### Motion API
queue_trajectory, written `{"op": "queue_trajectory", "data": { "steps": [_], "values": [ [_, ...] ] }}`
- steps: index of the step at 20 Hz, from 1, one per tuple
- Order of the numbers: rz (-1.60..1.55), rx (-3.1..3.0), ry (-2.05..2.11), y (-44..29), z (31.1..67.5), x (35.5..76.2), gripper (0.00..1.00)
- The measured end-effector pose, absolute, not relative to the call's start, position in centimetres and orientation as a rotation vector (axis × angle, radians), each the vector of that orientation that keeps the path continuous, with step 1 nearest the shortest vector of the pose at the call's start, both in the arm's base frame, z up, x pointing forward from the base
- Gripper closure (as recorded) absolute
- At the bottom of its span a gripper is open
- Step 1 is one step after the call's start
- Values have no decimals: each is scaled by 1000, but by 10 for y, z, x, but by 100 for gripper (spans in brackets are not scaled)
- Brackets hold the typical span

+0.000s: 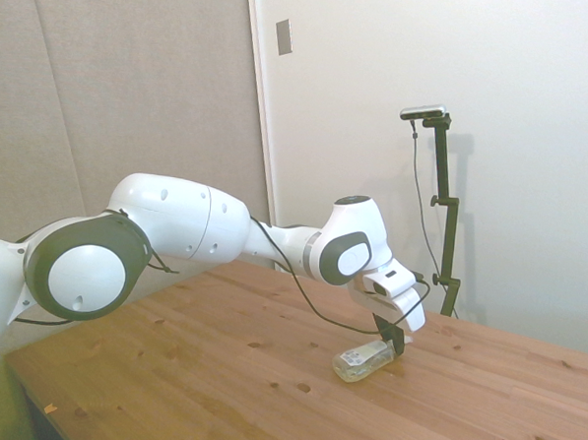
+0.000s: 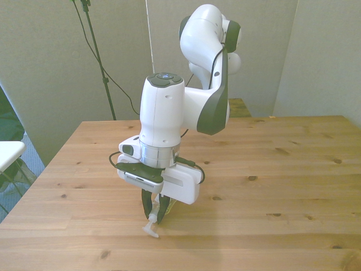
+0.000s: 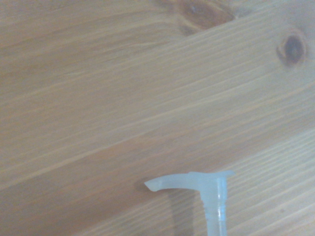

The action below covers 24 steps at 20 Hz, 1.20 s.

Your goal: Stand the sanitizer

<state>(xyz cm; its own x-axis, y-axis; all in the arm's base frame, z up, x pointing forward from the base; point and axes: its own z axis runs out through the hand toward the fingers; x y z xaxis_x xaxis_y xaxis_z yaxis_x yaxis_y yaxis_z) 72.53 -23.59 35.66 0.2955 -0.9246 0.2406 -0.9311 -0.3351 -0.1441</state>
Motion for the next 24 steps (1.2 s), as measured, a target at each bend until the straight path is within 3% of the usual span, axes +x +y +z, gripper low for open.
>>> {"op": "queue_trajectory", "data": {
  "steps": [4, 14, 20, 24],
  "values": [
    [496, 2515, -1796, -235, 369, 727, 100],
    [1023, 2406, -1725, -182, 469, 686, 100],
    [1305, 2263, -1759, -166, 432, 633, 100],
    [1430, 2184, -1789, -151, 430, 619, 100]
  ]
}}
